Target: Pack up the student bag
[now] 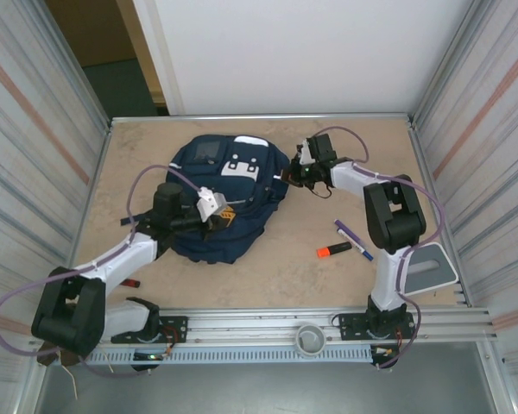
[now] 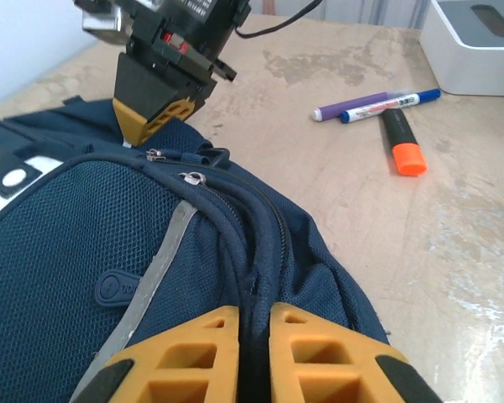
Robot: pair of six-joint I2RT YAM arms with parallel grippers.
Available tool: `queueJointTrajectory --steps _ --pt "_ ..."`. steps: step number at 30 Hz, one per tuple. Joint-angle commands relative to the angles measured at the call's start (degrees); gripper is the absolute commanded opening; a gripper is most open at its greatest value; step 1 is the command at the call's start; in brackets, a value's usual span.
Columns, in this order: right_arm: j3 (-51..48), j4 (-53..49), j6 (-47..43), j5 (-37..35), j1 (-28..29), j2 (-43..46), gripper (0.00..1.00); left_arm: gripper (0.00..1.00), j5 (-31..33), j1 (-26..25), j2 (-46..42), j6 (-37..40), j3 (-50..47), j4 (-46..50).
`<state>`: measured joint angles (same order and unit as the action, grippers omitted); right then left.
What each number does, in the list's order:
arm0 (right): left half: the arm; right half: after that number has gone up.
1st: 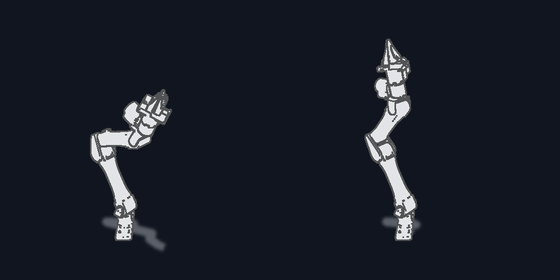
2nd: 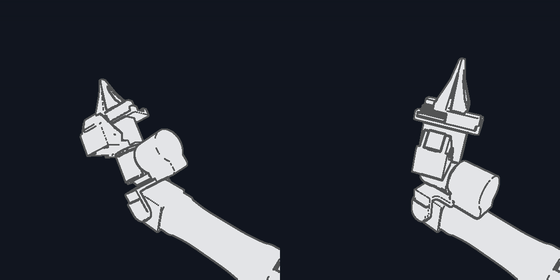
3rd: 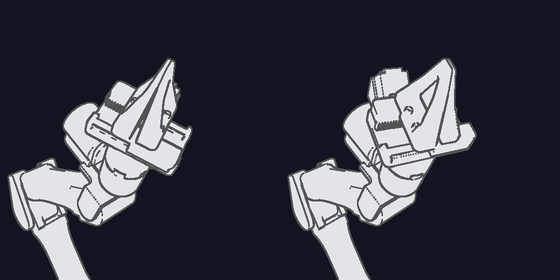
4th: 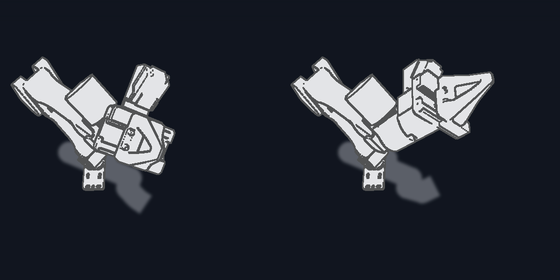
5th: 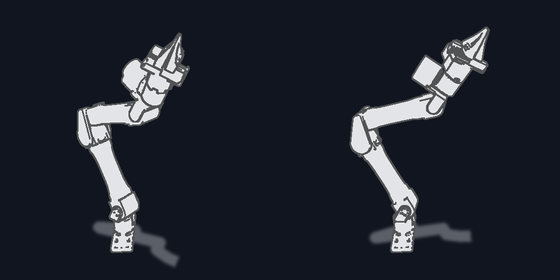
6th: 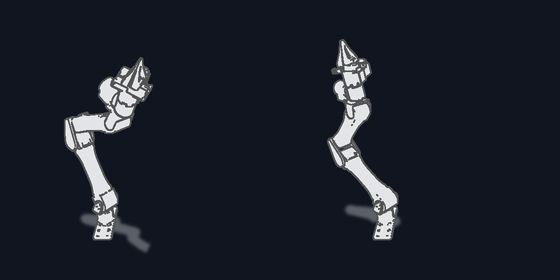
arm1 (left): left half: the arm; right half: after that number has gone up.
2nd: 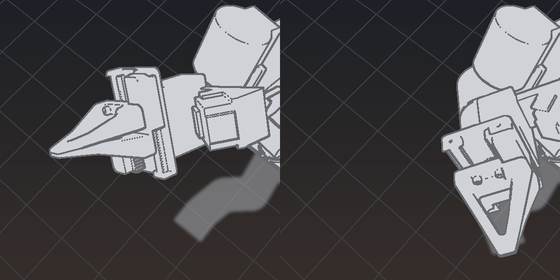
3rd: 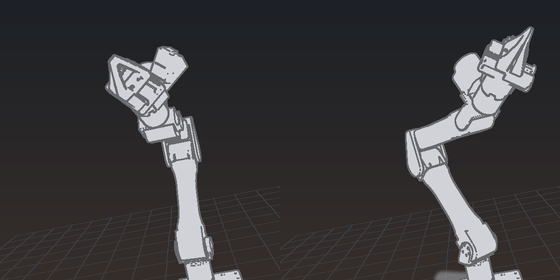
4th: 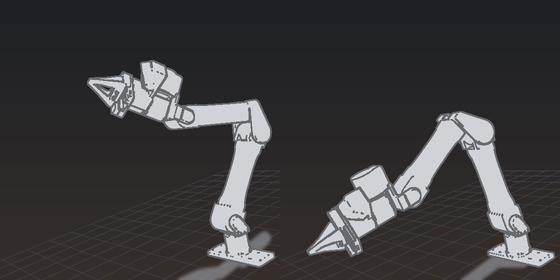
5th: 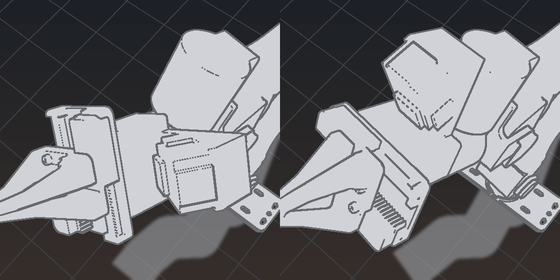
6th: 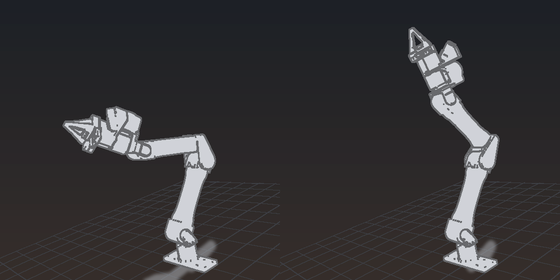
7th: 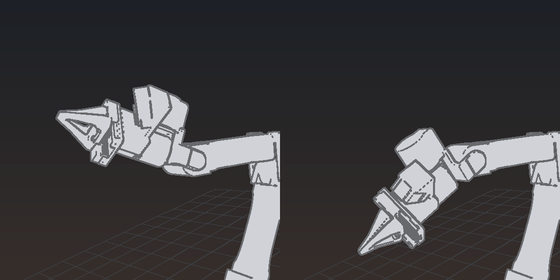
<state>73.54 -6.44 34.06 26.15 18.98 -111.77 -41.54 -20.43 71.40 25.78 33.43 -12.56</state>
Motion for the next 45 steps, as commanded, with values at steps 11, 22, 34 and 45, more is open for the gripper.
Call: queueJointTrajectory --steps 11,22,34,45 --pt "-17.95 -2.24 -0.71 -11.74 12.11 19.03 0.18 0.59 32.84 -0.05 -5.38 -16.46 4.28 6.98" --pt "-14.75 -11.35 -11.69 -25.74 15.25 29.42 0.62 0.7 49.35 -6.83 -13.94 -40.49 4.88 18.05" --pt "-14.43 2.02 -11.82 -19.88 14.4 19.16 0.7 0.86 67.78 -22.02 2.03 -41.69 18.01 26.58" --pt "-20.9 10.9 -4.89 -10.49 10.45 14.93 0.69 0.99 74.19 -26.51 16.99 -41.97 27.25 28.82"
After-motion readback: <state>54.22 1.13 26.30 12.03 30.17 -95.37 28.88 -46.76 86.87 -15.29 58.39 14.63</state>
